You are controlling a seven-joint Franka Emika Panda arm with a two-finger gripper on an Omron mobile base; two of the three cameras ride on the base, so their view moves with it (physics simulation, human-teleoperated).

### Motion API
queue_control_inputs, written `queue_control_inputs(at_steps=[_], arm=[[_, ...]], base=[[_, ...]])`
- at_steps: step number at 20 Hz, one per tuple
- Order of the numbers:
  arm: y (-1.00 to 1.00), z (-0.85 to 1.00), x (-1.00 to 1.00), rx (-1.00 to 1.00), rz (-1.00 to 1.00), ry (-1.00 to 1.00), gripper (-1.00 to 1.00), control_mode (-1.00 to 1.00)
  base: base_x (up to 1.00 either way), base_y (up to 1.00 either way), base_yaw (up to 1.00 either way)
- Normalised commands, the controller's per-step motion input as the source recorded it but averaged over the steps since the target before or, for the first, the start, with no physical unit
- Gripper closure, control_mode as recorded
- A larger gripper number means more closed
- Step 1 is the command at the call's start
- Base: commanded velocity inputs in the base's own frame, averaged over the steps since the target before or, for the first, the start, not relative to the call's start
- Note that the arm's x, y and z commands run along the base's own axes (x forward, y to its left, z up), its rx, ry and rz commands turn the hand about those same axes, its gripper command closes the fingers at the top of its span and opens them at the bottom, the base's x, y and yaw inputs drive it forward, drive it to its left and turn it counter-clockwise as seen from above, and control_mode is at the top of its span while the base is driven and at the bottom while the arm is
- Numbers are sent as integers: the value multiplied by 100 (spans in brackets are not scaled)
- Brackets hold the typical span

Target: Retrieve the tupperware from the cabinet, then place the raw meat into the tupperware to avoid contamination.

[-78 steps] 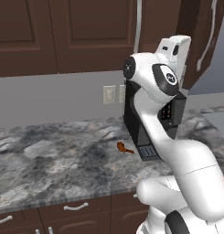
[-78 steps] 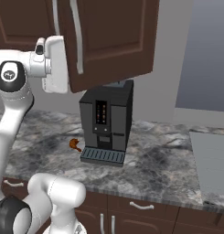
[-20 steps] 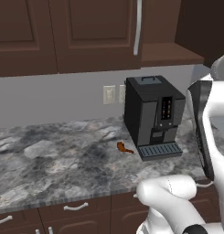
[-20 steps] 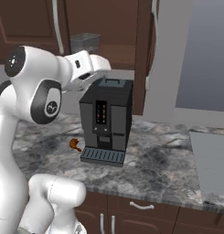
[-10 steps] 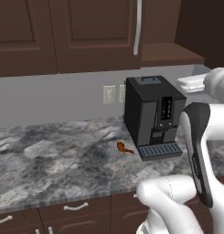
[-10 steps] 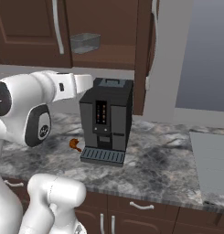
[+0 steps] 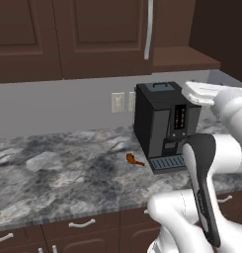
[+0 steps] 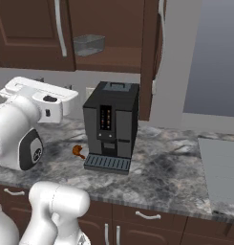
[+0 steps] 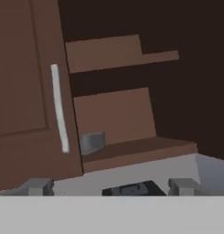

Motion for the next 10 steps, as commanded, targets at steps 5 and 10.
queue_control_inputs(at_steps=[5, 10], arm=[[37, 28, -17, 20, 7, -19, -100, -100], [23, 36, -19, 1, 1, -9, -100, -100]], base=[[0, 0, 0], [0, 0, 0]])
